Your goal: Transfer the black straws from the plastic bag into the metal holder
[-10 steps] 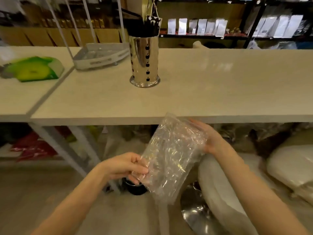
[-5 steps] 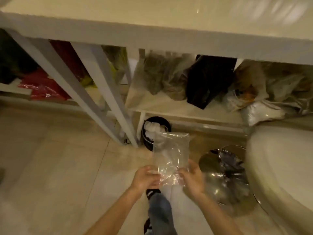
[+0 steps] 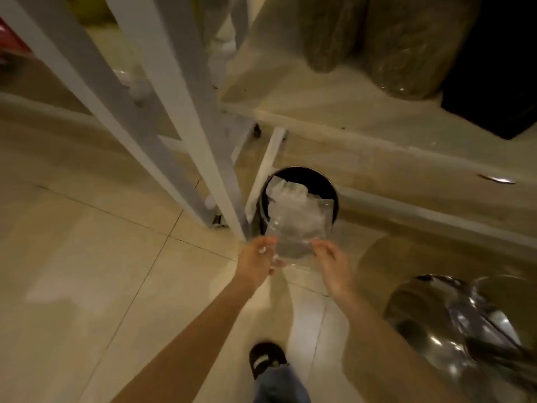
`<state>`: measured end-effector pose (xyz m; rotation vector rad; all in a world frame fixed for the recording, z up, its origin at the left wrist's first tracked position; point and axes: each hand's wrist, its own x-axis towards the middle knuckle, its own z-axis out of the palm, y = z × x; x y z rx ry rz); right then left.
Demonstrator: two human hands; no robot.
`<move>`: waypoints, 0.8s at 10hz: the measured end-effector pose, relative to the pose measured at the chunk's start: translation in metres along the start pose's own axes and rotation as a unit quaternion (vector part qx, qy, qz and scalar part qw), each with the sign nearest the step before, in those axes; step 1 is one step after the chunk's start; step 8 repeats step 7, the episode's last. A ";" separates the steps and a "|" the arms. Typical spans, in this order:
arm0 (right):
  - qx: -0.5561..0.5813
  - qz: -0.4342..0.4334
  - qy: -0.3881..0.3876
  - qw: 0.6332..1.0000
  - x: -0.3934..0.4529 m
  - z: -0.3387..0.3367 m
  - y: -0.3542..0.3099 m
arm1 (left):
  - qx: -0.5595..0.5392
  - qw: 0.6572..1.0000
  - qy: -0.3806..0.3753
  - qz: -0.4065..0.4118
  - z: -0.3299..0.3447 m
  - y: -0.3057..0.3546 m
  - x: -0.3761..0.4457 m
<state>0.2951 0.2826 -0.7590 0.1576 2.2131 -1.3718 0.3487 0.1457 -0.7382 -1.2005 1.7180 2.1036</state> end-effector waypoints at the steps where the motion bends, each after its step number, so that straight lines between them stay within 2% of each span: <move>1: -0.032 0.004 -0.033 0.999 0.048 0.016 0.031 | 0.016 1.000 -0.018 -0.007 -0.002 -0.020 0.047; 2: -0.127 0.015 -0.091 0.988 0.077 0.026 0.057 | 0.029 0.999 -0.025 -0.028 -0.003 -0.038 0.082; 3: -0.218 0.005 -0.106 0.970 0.081 0.025 0.068 | 0.040 0.997 -0.044 -0.049 -0.002 -0.049 0.093; 4: -0.218 0.012 -0.105 0.970 0.076 0.020 0.063 | 0.047 0.996 -0.061 -0.047 -0.001 -0.045 0.088; 6: -0.216 -0.007 -0.076 0.973 0.042 -0.002 0.016 | 0.184 0.979 -0.084 -0.003 -0.003 -0.014 0.047; 7: -0.164 -0.052 -0.079 0.982 0.015 -0.015 -0.028 | 0.216 0.971 -0.099 -0.009 -0.007 0.026 0.016; 8: -0.164 -0.052 -0.079 0.982 0.015 -0.015 -0.028 | 0.216 0.971 -0.099 -0.009 -0.007 0.026 0.016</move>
